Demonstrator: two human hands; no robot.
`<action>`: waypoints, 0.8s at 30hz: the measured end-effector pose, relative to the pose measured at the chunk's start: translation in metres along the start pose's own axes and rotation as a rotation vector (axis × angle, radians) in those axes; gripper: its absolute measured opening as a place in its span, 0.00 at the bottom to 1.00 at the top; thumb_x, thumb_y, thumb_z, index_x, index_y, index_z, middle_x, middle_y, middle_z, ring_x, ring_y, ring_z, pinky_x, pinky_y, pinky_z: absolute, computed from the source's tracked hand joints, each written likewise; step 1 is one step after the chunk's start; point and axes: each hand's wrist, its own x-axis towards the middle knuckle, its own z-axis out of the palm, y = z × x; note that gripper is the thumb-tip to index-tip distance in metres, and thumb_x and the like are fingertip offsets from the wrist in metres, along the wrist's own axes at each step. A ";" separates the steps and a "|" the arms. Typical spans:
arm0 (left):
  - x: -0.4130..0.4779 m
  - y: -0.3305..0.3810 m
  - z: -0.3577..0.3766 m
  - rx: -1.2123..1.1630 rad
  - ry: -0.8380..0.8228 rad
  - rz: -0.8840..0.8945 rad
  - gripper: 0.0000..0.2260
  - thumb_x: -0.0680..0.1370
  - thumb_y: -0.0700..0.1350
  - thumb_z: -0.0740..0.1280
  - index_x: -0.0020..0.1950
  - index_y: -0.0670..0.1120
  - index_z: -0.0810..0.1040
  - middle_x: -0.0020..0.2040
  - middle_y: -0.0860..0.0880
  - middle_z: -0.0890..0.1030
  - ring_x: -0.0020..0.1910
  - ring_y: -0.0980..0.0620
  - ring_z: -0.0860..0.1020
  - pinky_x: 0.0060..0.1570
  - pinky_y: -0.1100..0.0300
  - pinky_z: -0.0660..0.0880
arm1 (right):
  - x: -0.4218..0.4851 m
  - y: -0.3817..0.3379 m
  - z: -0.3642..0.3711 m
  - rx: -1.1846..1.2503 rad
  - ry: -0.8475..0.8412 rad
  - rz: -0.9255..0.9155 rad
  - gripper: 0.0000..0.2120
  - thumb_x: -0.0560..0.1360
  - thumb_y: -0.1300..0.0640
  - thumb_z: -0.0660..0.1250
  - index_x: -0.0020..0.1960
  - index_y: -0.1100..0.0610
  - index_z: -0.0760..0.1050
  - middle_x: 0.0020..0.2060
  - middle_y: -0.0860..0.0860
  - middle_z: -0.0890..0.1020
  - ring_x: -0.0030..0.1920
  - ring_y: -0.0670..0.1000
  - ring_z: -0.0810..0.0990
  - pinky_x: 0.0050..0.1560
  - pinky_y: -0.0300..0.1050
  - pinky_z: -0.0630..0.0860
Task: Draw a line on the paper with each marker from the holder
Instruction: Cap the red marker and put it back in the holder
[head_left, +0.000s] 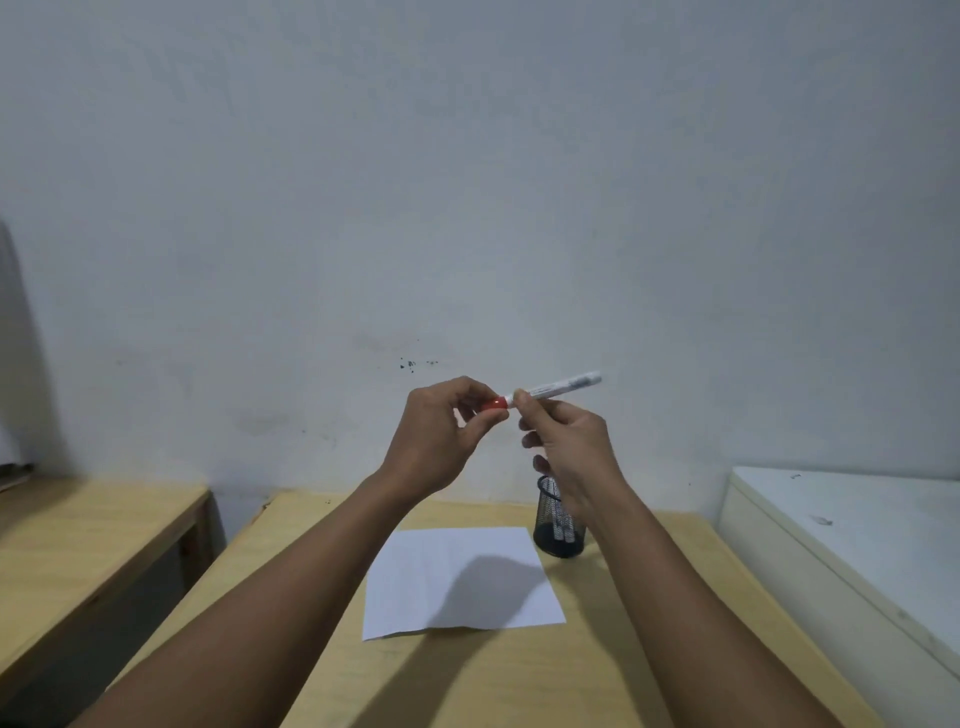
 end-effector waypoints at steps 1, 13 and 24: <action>0.005 0.000 -0.001 -0.015 0.001 -0.030 0.03 0.74 0.46 0.76 0.47 0.50 0.85 0.41 0.56 0.85 0.39 0.56 0.80 0.37 0.71 0.72 | 0.001 0.004 0.002 -0.024 0.089 0.037 0.35 0.65 0.36 0.79 0.63 0.55 0.79 0.51 0.49 0.84 0.48 0.50 0.82 0.53 0.51 0.78; 0.051 0.003 0.043 -0.154 -0.216 -0.202 0.12 0.77 0.45 0.73 0.60 0.44 0.84 0.52 0.48 0.87 0.43 0.56 0.82 0.52 0.59 0.80 | 0.027 -0.002 -0.051 -0.810 0.108 -0.416 0.06 0.77 0.44 0.72 0.52 0.43 0.83 0.43 0.38 0.83 0.50 0.44 0.79 0.58 0.50 0.60; 0.059 -0.045 0.119 -0.002 -0.330 -0.387 0.16 0.77 0.50 0.73 0.62 0.45 0.82 0.52 0.47 0.85 0.49 0.50 0.82 0.52 0.57 0.76 | 0.097 0.053 -0.083 -0.776 0.256 -0.202 0.09 0.79 0.46 0.69 0.55 0.48 0.83 0.41 0.41 0.82 0.47 0.45 0.79 0.54 0.49 0.59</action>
